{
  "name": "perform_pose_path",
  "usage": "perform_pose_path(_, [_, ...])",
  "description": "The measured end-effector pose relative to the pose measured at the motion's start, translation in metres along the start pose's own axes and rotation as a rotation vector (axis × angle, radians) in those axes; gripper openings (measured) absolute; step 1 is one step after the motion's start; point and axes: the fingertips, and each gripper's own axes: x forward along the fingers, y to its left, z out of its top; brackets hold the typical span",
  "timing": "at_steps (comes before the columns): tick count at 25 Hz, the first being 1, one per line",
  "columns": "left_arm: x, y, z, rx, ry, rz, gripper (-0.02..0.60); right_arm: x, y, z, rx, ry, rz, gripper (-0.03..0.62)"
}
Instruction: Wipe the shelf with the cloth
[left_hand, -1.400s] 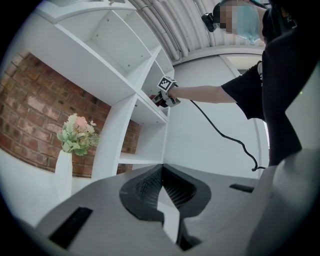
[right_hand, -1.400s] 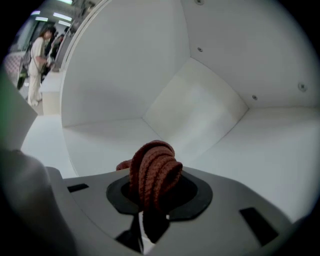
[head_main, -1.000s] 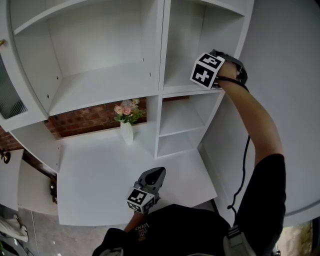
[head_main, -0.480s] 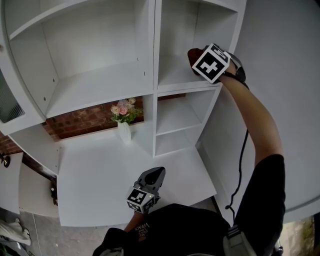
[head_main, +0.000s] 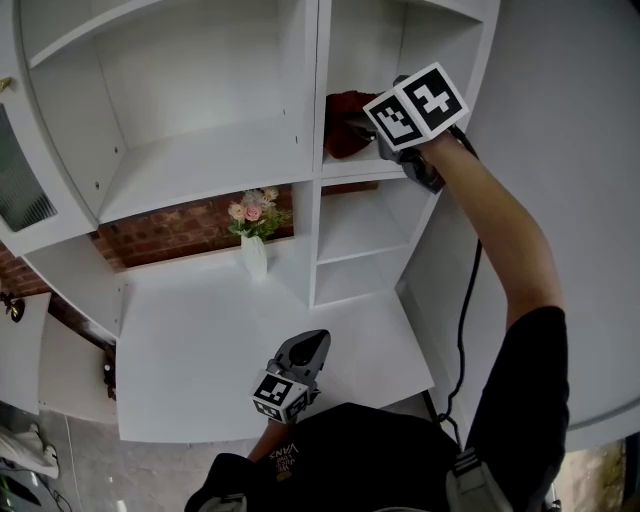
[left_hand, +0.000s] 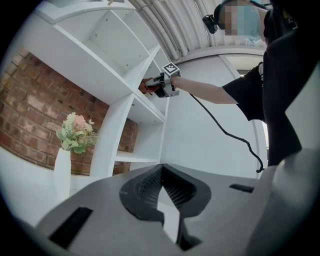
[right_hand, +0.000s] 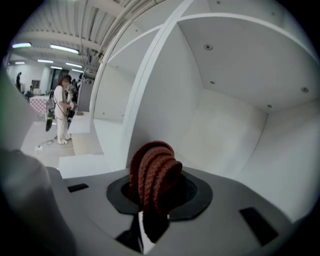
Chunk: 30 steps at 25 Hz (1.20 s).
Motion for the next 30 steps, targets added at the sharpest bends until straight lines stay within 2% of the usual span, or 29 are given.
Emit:
perform_pose_path(2, [-0.002,0.000,-0.002,-0.001,0.004,0.007,0.008,0.004,0.009,-0.001,0.029,-0.006,0.043,0.100])
perform_pose_path(7, [-0.003,-0.002,-0.008,-0.005,0.009,0.010,0.008,0.013,0.015,-0.021,0.015,0.045,0.060,0.100])
perform_pose_path(14, [0.005,-0.010,-0.010,-0.005,0.027,-0.010,0.008,0.012,0.004,-0.040,-0.066,0.080,-0.003,0.100])
perform_pose_path(21, [0.015,-0.017,-0.013,-0.004,0.037,-0.035,0.008,-0.015,-0.043,-0.074,-0.100,0.162,-0.140,0.100])
perform_pose_path(26, [0.024,-0.027,-0.007,-0.002,0.032,-0.072,0.008,-0.041,-0.081,-0.101,-0.234,0.283,-0.313,0.100])
perform_pose_path(30, [0.031,-0.035,-0.004,-0.003,0.033,-0.103,0.008,-0.057,-0.099,-0.120,-0.263,0.351,-0.378,0.100])
